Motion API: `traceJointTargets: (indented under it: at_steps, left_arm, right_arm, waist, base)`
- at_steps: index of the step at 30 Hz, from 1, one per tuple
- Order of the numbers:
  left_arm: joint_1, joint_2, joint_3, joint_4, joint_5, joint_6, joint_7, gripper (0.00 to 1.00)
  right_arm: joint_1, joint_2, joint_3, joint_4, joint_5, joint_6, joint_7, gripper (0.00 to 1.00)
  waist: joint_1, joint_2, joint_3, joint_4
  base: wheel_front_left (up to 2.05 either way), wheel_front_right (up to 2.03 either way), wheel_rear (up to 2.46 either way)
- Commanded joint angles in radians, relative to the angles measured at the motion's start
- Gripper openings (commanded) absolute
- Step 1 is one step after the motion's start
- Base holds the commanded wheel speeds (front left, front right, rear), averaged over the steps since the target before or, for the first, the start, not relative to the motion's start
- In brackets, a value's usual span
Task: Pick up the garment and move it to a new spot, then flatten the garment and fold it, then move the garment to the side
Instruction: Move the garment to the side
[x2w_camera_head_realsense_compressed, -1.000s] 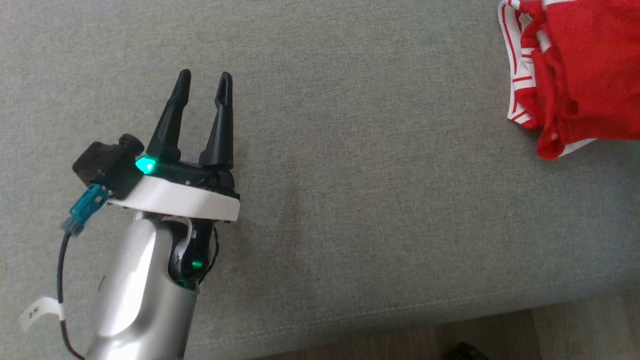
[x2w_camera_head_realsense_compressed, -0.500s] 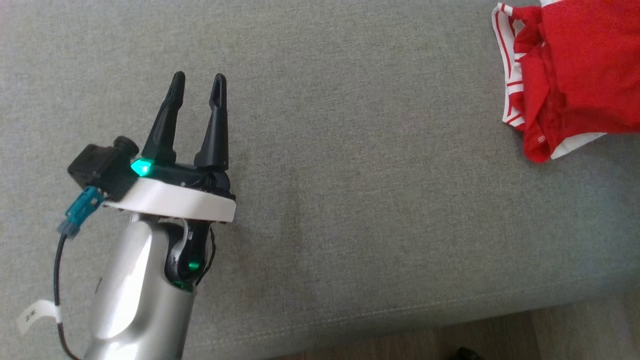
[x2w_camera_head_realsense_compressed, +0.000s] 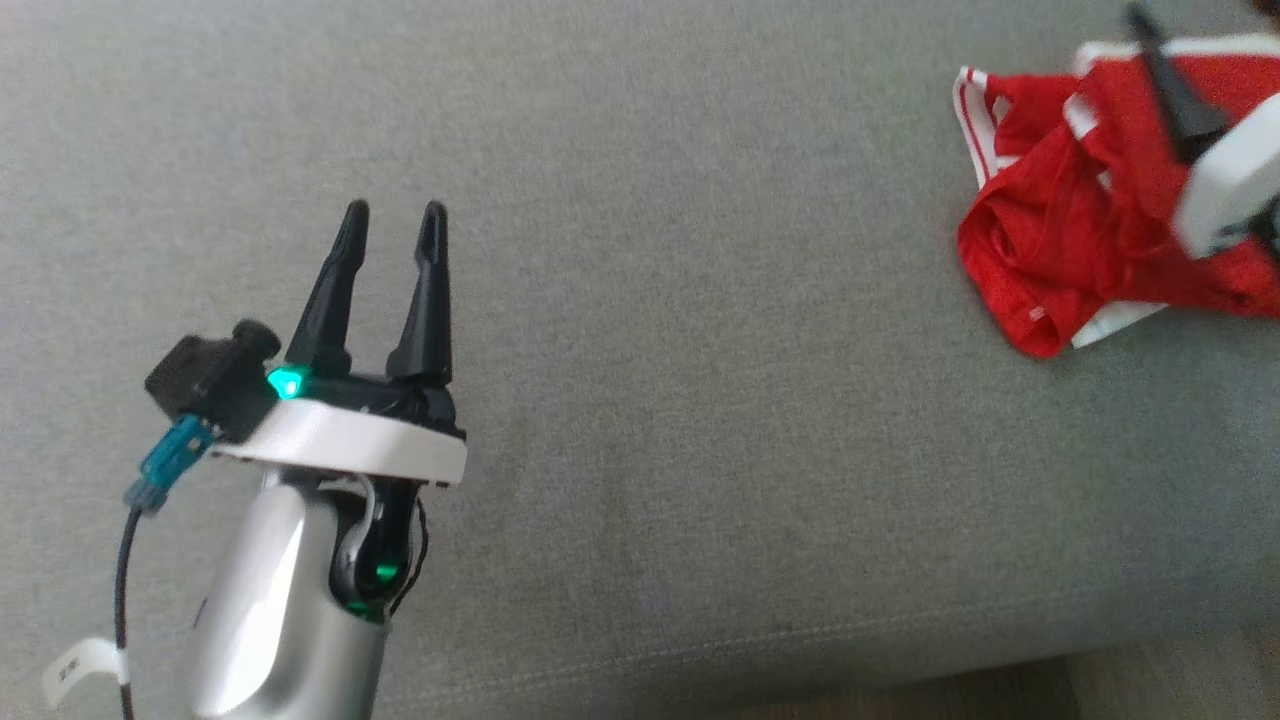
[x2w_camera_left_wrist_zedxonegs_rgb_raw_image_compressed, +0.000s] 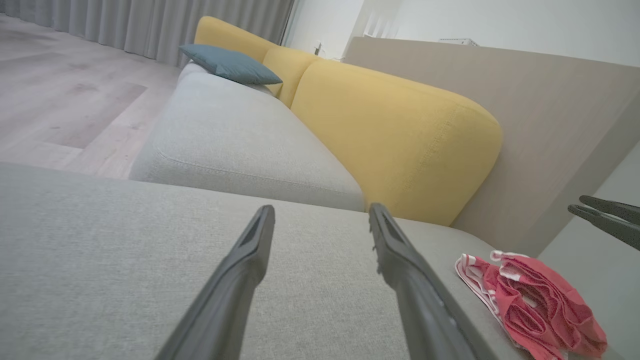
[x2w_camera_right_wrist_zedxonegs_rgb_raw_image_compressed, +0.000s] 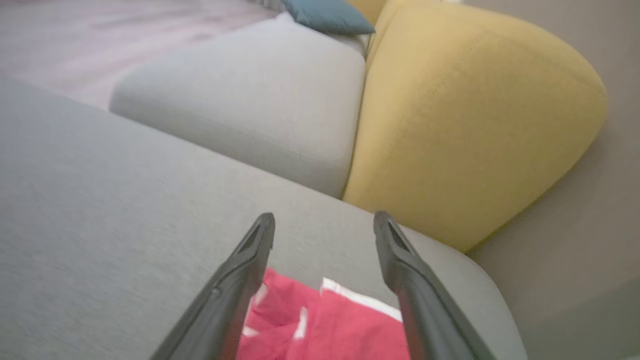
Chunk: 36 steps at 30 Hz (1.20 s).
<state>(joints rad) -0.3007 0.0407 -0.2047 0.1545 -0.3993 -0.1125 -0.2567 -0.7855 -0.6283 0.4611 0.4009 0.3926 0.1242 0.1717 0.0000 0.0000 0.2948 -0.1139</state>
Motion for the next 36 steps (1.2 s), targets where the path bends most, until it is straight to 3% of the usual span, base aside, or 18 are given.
traceJointTargets:
  at_steps: [1,16,19,23,36]
  left_arm:
    - [-0.009,0.009,0.040,-0.039,-0.006,0.007,-0.005,1.00]
    - [0.110,0.009,0.060,-0.035,0.011,0.027,-0.005,1.00]
    - [0.152,0.009,0.057,-0.038,0.022,0.034,-0.005,1.00]
    - [0.189,0.009,0.052,-0.041,0.014,0.043,-0.005,1.00]
    - [0.226,0.009,0.066,-0.058,0.046,0.060,-0.005,1.00]
  right_arm:
    - [0.018,0.006,-0.022,-0.039,-0.005,0.007,-0.018,1.00]
    - [0.379,0.496,-0.255,-0.125,-0.150,0.007,-0.318,1.00]
    - [0.480,0.560,-0.294,-0.142,-0.195,0.007,-0.383,1.00]
    - [0.560,0.576,-0.298,-0.160,-0.238,0.007,-0.414,1.00]
    - [0.644,0.578,-0.283,-0.174,-0.192,0.007,-0.433,1.00]
  waist:
    - [0.0000,0.0000,-0.031,0.008]
    - [0.0000,0.0000,-0.210,0.060]
    - [0.0000,0.0000,-0.242,0.067]
    - [0.0000,0.0000,-0.259,0.068]
    - [0.0000,0.0000,-0.271,0.065]
  base:
    - [0.00,0.00,0.00]
    - [0.00,0.00,0.00]
    - [0.00,0.00,0.00]
    - [0.00,0.00,0.00]
    - [0.00,0.00,0.00]
